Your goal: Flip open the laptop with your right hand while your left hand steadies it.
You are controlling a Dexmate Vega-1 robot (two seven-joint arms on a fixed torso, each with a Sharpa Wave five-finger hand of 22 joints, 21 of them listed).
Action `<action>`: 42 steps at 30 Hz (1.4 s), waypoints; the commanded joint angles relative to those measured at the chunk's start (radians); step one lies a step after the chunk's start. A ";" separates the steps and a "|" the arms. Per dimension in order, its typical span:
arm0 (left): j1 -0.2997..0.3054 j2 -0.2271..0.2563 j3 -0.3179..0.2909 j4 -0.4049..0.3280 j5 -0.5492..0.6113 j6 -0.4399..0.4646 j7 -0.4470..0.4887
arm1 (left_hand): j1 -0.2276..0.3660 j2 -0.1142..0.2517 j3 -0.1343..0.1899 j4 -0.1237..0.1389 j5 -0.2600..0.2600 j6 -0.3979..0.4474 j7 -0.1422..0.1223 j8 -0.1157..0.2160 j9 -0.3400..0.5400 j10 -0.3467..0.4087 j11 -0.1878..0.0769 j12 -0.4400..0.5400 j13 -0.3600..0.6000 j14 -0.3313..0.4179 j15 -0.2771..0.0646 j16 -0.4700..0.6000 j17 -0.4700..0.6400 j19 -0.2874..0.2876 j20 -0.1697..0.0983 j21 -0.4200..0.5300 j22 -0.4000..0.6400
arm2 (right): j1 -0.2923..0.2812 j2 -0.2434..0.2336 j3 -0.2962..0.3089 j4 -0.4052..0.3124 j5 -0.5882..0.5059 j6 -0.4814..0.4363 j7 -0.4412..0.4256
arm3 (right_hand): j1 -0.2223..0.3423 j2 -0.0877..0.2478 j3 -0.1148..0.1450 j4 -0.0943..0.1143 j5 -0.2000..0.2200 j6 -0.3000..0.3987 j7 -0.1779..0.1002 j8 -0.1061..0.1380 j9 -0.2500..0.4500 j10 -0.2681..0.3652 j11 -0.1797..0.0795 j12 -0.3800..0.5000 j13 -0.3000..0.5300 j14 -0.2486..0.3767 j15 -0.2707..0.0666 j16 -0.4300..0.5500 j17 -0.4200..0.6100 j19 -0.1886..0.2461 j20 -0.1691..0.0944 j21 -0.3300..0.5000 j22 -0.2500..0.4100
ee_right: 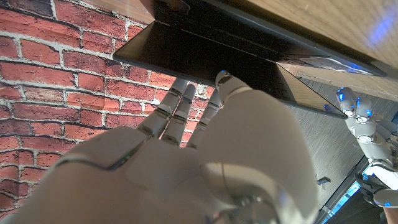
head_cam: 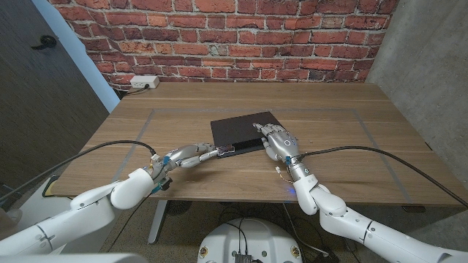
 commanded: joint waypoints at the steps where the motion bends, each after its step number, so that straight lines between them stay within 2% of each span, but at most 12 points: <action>1: -0.021 0.013 0.025 -0.008 0.021 0.014 -0.001 | -0.003 -0.004 -0.012 -0.002 0.012 0.023 -0.005 0.010 0.004 0.047 -0.020 0.018 0.001 -0.001 -0.112 0.001 0.001 -0.007 -0.007 -0.007 0.002 | -0.005 0.001 0.002 -0.004 0.002 0.000 -0.001 | -0.005 0.001 -0.001 0.005 -0.002 0.009 0.006 -0.004 0.002 -0.004 -0.001 0.006 0.003 0.001 -0.194 -0.003 0.002 -0.005 -0.167 0.006 0.004; 4: -0.030 0.018 0.032 -0.011 0.036 0.020 -0.004 | -0.004 -0.004 -0.012 -0.003 0.013 0.025 -0.005 0.011 0.004 0.047 -0.021 0.018 0.001 -0.001 -0.114 0.001 0.001 -0.008 -0.009 -0.007 0.002 | -0.006 0.001 0.003 -0.004 0.003 -0.001 0.000 | -0.006 0.001 -0.001 0.005 -0.002 0.009 0.005 -0.004 0.002 -0.004 -0.001 0.006 0.003 0.001 -0.194 -0.003 0.002 -0.006 -0.167 0.007 0.005; 6: -0.035 0.020 0.037 -0.015 0.053 0.027 -0.002 | -0.005 -0.004 -0.013 -0.003 0.013 0.024 -0.003 0.010 0.003 0.040 -0.010 0.014 0.001 -0.004 -0.114 0.000 0.000 -0.010 -0.009 -0.008 0.002 | -0.006 0.001 0.004 -0.005 0.005 0.000 0.000 | -0.006 0.001 -0.001 0.005 -0.002 0.009 0.005 -0.004 0.002 -0.004 -0.001 0.006 0.003 0.001 -0.194 -0.003 0.002 -0.006 -0.167 0.008 0.005; 10: -0.045 0.022 0.047 -0.019 0.073 0.034 -0.002 | -0.009 -0.004 -0.015 -0.004 0.016 0.059 0.015 0.023 0.003 0.033 -0.007 0.011 0.000 -0.012 -0.113 -0.002 0.000 -0.016 -0.010 -0.009 0.001 | -0.006 -0.002 0.005 -0.006 0.003 0.001 -0.001 | -0.006 0.000 -0.001 0.005 -0.003 0.011 0.005 -0.003 0.002 -0.003 -0.001 0.006 0.003 0.001 -0.194 -0.004 0.002 -0.006 -0.167 0.009 0.005; 19: -0.079 0.017 0.074 -0.015 0.097 0.031 -0.017 | -0.012 -0.002 -0.016 -0.004 0.017 0.072 0.017 0.026 0.003 0.027 -0.006 0.008 0.000 -0.015 -0.115 -0.002 -0.001 -0.019 -0.013 -0.010 0.001 | -0.008 -0.004 0.010 -0.009 0.009 0.004 -0.001 | -0.008 -0.001 -0.003 0.004 -0.004 0.014 0.006 -0.003 0.002 0.001 0.000 0.008 0.004 0.001 -0.194 -0.004 0.002 -0.007 -0.167 0.012 0.006; 28: -0.117 0.016 0.099 -0.003 0.072 0.035 -0.077 | -0.017 0.000 -0.018 -0.004 0.020 0.029 0.016 0.006 0.002 0.003 0.001 0.000 -0.001 -0.019 -0.112 -0.001 -0.001 -0.022 -0.011 -0.010 0.001 | -0.012 -0.003 0.012 -0.014 0.011 0.002 0.001 | -0.011 -0.002 -0.005 0.003 -0.006 0.017 0.007 -0.003 0.002 0.003 0.000 0.009 0.006 0.003 -0.194 -0.004 0.003 -0.008 -0.167 0.017 0.008; 32: -0.137 0.013 0.112 0.007 0.060 0.032 -0.102 | -0.020 0.000 -0.020 -0.005 0.021 0.002 0.007 -0.004 0.002 -0.011 0.006 -0.004 -0.001 -0.013 -0.109 0.001 -0.001 -0.020 -0.009 -0.008 0.001 | -0.013 -0.003 0.013 -0.016 0.011 0.000 0.001 | -0.012 -0.002 -0.005 0.003 -0.007 0.016 0.007 -0.004 0.002 0.003 -0.001 0.009 0.006 0.004 -0.194 -0.004 0.003 -0.008 -0.167 0.019 0.009; 42: -0.164 0.009 0.136 0.016 0.070 0.033 -0.120 | -0.022 0.002 -0.020 -0.005 0.023 -0.014 0.007 -0.007 0.003 -0.022 0.009 -0.006 0.000 -0.006 -0.106 0.004 -0.001 -0.014 -0.006 -0.006 0.001 | -0.013 -0.004 0.018 -0.015 0.013 -0.001 0.000 | -0.013 -0.002 -0.006 0.003 -0.008 0.018 0.007 -0.004 0.002 0.003 -0.001 0.009 0.007 0.005 -0.194 -0.004 0.004 -0.009 -0.167 0.022 0.010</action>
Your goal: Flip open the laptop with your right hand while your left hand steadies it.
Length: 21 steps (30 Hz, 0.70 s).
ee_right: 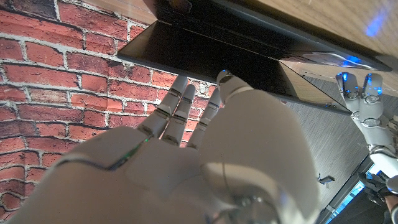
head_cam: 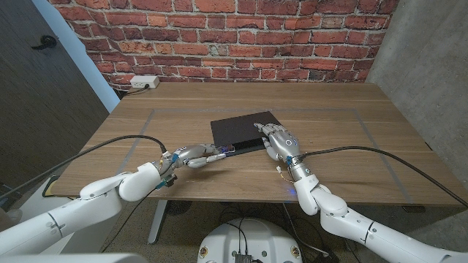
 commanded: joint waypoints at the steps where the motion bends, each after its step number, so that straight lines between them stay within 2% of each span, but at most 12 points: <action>1: -0.053 -0.006 0.042 0.017 0.003 0.003 -0.034 | 0.006 -0.004 -0.008 -0.001 0.004 -0.009 0.002 -0.005 0.003 -0.005 -0.003 -0.001 -0.001 0.006 -0.104 0.004 0.003 0.004 0.001 0.001 0.000 | -0.001 -0.001 0.004 0.000 0.005 -0.001 -0.001 | -0.010 0.001 -0.004 0.000 0.000 0.009 -0.002 -0.001 0.002 0.003 -0.001 0.004 0.001 0.005 -0.194 -0.002 0.004 0.001 -0.165 0.007 0.005; 21: -0.079 -0.002 0.068 0.025 0.009 0.020 -0.063 | -0.002 -0.002 -0.010 -0.001 0.007 -0.027 -0.003 -0.006 0.003 -0.015 -0.010 0.001 -0.001 -0.024 -0.103 -0.005 0.003 -0.021 -0.003 -0.006 0.001 | -0.005 0.002 0.007 -0.006 0.010 -0.007 0.001 | -0.014 0.000 -0.006 -0.001 -0.003 0.008 -0.002 -0.003 0.002 0.003 0.000 0.004 0.003 0.007 -0.194 -0.003 0.005 -0.002 -0.165 0.014 0.007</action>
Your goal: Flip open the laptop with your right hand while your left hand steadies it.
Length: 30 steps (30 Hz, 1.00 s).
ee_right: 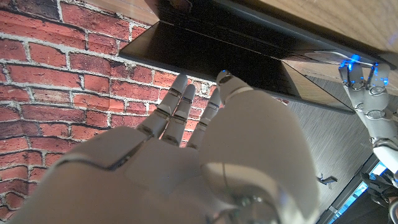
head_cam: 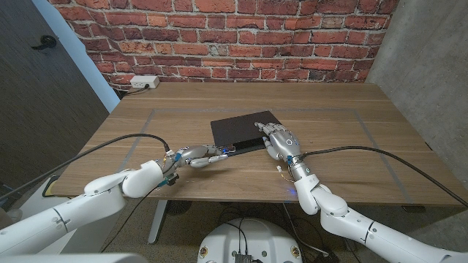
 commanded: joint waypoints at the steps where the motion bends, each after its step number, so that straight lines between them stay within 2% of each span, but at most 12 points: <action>1: -0.024 0.006 0.024 0.008 0.000 0.014 -0.027 | -0.002 -0.001 -0.010 -0.001 0.007 0.000 0.002 -0.002 0.003 -0.010 -0.005 0.001 -0.001 -0.002 -0.103 0.001 0.002 -0.004 -0.010 -0.002 0.000 | -0.005 0.000 0.003 -0.007 0.006 -0.006 0.001 | -0.010 -0.003 -0.007 0.000 -0.003 0.008 -0.002 -0.004 0.002 0.003 0.000 0.004 0.003 0.007 -0.194 -0.003 0.005 -0.003 -0.165 0.007 0.002; 9: -0.041 0.016 0.036 0.000 0.004 0.045 -0.067 | -0.006 -0.001 -0.011 0.000 0.008 0.012 0.004 0.004 0.003 0.000 -0.004 0.006 -0.001 -0.001 -0.103 0.002 0.003 -0.006 -0.010 -0.002 0.001 | -0.005 0.003 0.003 -0.008 0.008 -0.005 0.001 | -0.012 -0.004 -0.008 0.000 -0.004 0.008 -0.002 -0.004 0.002 0.002 -0.001 0.003 0.004 0.007 -0.193 -0.003 0.006 -0.003 -0.165 0.009 0.003; 24: -0.040 0.024 0.042 -0.009 0.002 0.068 -0.067 | -0.017 -0.004 -0.015 0.002 0.010 0.020 0.005 0.009 0.003 0.036 -0.011 0.020 -0.001 0.012 -0.108 0.008 0.003 -0.011 -0.014 -0.001 0.001 | 0.000 -0.004 0.016 -0.017 0.012 0.002 -0.007 | -0.016 -0.005 -0.010 -0.001 -0.006 0.009 -0.001 -0.005 0.003 0.002 -0.001 0.003 0.005 0.007 -0.194 -0.004 0.006 -0.005 -0.164 0.014 0.004; 26: -0.037 0.025 0.041 -0.012 -0.001 0.072 -0.065 | -0.018 -0.004 -0.015 0.002 0.010 0.020 0.004 0.009 0.003 0.037 -0.011 0.020 -0.001 0.012 -0.108 0.008 0.003 -0.011 -0.014 -0.001 0.001 | 0.000 -0.007 0.013 -0.017 0.012 0.009 0.000 | -0.022 -0.018 -0.019 -0.004 -0.009 0.007 0.004 -0.007 0.002 0.003 -0.001 0.003 0.006 0.003 -0.192 -0.006 0.006 -0.005 -0.163 0.019 0.005; 29: -0.035 0.026 0.041 -0.015 -0.002 0.076 -0.062 | -0.019 -0.004 -0.015 0.002 0.010 0.019 0.003 0.008 0.003 0.036 -0.011 0.019 -0.001 0.011 -0.108 0.008 0.003 -0.011 -0.014 0.000 0.001 | 0.001 -0.014 0.008 -0.014 0.014 0.019 0.016 | -0.069 -0.071 -0.063 -0.011 -0.017 -0.022 0.030 -0.024 0.001 -0.040 0.027 -0.018 0.003 -0.019 -0.181 -0.031 -0.008 -0.007 -0.151 0.033 -0.001; 30: -0.035 0.027 0.041 -0.016 -0.003 0.078 -0.062 | -0.019 -0.004 -0.016 0.002 0.010 0.020 0.003 0.009 0.003 0.035 -0.011 0.019 -0.001 0.011 -0.107 0.008 0.003 -0.011 -0.014 0.000 0.001 | 0.002 -0.017 0.006 -0.012 0.013 0.023 0.020 | -0.081 -0.080 -0.070 -0.011 -0.017 -0.025 0.036 -0.025 0.001 -0.045 0.035 -0.023 -0.001 -0.034 -0.176 -0.041 -0.013 -0.011 -0.146 0.035 -0.003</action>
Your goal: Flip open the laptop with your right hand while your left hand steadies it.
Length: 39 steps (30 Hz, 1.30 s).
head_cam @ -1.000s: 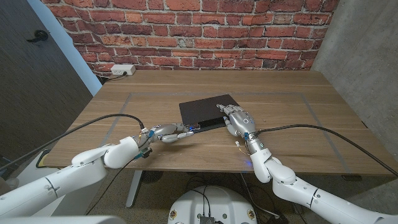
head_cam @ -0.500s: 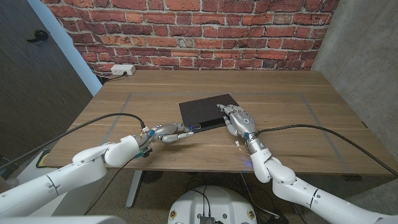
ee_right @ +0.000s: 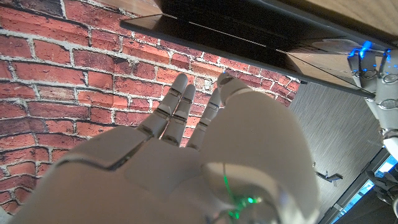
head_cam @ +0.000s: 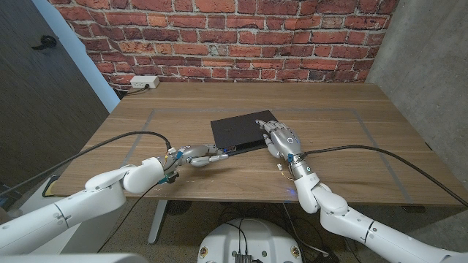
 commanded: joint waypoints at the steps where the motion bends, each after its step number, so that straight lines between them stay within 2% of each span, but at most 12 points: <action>1: 0.008 0.008 0.002 -0.013 -0.009 0.021 0.002 | 0.002 -0.006 -0.007 0.002 0.006 0.007 -0.002 0.009 0.002 0.010 0.003 0.007 0.002 0.006 -0.111 0.002 0.003 -0.006 -0.007 0.000 0.000 | 0.005 -0.018 -0.006 0.003 0.004 0.031 0.031 | -0.056 -0.052 -0.041 -0.002 -0.005 -0.026 0.026 -0.015 0.000 -0.045 0.025 -0.028 -0.010 -0.035 -0.176 -0.033 -0.019 -0.012 -0.140 0.015 -0.006; 2: 0.008 0.009 0.002 -0.014 -0.008 0.023 0.002 | 0.002 -0.006 -0.007 0.002 0.006 0.007 -0.001 0.009 0.002 0.010 0.003 0.007 0.002 0.006 -0.112 0.002 0.003 -0.006 -0.008 0.000 0.000 | 0.004 -0.021 -0.007 0.003 0.005 0.035 0.034 | -0.079 -0.067 -0.054 0.003 -0.005 -0.034 0.034 -0.018 0.000 -0.056 0.034 -0.037 -0.015 -0.040 -0.170 -0.039 -0.024 -0.013 -0.134 0.017 -0.011; 8: 0.004 0.011 0.005 -0.012 -0.008 0.019 0.001 | 0.000 -0.007 -0.008 0.002 0.007 0.008 -0.002 0.009 0.002 0.009 0.004 0.007 0.002 0.004 -0.110 0.002 0.003 -0.006 -0.008 0.000 0.000 | 0.005 -0.023 -0.011 0.006 -0.011 0.027 0.046 | -0.113 -0.081 -0.069 0.008 -0.002 -0.049 0.044 -0.022 -0.001 -0.074 0.045 -0.053 -0.026 -0.056 -0.170 -0.056 -0.034 -0.025 -0.124 0.016 -0.021; 13: -0.005 0.009 0.008 -0.007 -0.007 0.016 -0.003 | -0.002 -0.007 -0.008 0.002 0.007 0.009 -0.002 0.010 0.002 0.006 0.004 0.005 0.002 0.004 -0.110 0.001 0.002 -0.006 -0.008 0.000 0.000 | 0.017 -0.018 -0.029 0.023 -0.050 0.013 0.047 | -0.107 -0.086 -0.072 -0.007 0.001 -0.067 0.042 -0.027 -0.001 -0.094 0.041 -0.068 -0.034 -0.072 -0.172 -0.066 -0.039 -0.039 -0.129 0.012 -0.030; 16: -0.007 0.009 0.008 -0.003 -0.008 0.013 -0.002 | -0.002 -0.007 -0.008 0.002 0.008 0.011 -0.001 0.011 0.002 0.006 0.005 0.005 0.002 0.004 -0.109 0.002 0.002 -0.006 -0.009 0.000 0.000 | 0.029 -0.019 -0.048 0.037 -0.094 0.002 0.042 | -0.089 -0.076 -0.065 -0.021 0.003 -0.072 0.032 -0.026 -0.001 -0.098 0.031 -0.073 -0.037 -0.077 -0.177 -0.068 -0.040 -0.049 -0.138 0.009 -0.034; 19: -0.007 0.009 0.008 -0.002 -0.008 0.013 0.000 | -0.003 -0.007 -0.008 0.002 0.008 0.011 -0.003 0.011 0.002 0.005 0.005 0.005 0.002 0.005 -0.110 0.002 0.002 -0.006 -0.009 0.001 0.000 | 0.041 -0.021 -0.065 0.042 -0.127 -0.002 0.047 | -0.052 -0.056 -0.056 -0.051 0.003 -0.132 0.019 -0.038 -0.001 -0.129 0.008 -0.093 -0.042 -0.100 -0.181 -0.076 -0.043 -0.066 -0.144 0.008 -0.045; 20: -0.007 0.009 0.008 -0.001 -0.007 0.013 0.001 | -0.003 -0.007 -0.008 0.002 0.008 0.011 -0.002 0.010 0.002 0.005 0.005 0.005 0.002 0.004 -0.110 0.002 0.002 -0.006 -0.008 0.001 0.000 | 0.043 -0.021 -0.067 0.045 -0.127 0.002 0.045 | -0.047 -0.051 -0.055 -0.055 0.003 -0.141 0.019 -0.039 -0.001 -0.135 0.009 -0.096 -0.043 -0.104 -0.182 -0.077 -0.043 -0.073 -0.146 0.006 -0.047; 27: -0.003 0.008 0.006 0.002 -0.011 0.015 0.010 | -0.004 -0.007 -0.008 0.002 0.009 0.010 0.000 0.010 0.002 0.003 0.004 0.004 0.002 0.003 -0.109 0.001 0.002 -0.006 -0.008 0.001 0.000 | 0.064 -0.009 -0.079 0.072 -0.140 0.014 0.025 | -0.030 -0.013 -0.047 -0.061 0.000 -0.140 0.008 -0.028 -0.001 -0.108 0.000 -0.090 -0.044 -0.099 -0.189 -0.067 -0.035 -0.085 -0.156 0.008 -0.055; 39: 0.003 0.011 0.006 0.000 -0.013 0.016 0.016 | -0.007 -0.007 -0.009 0.001 0.010 0.010 -0.001 0.010 0.002 0.002 0.002 0.003 0.002 0.001 -0.107 0.001 0.002 -0.006 -0.009 0.002 0.000 | 0.085 -0.004 -0.101 0.097 -0.169 0.018 0.000 | 0.004 0.003 -0.042 -0.082 -0.001 -0.125 0.004 -0.016 -0.001 -0.073 -0.008 -0.077 -0.043 -0.073 -0.191 -0.051 -0.025 -0.076 -0.158 0.024 -0.064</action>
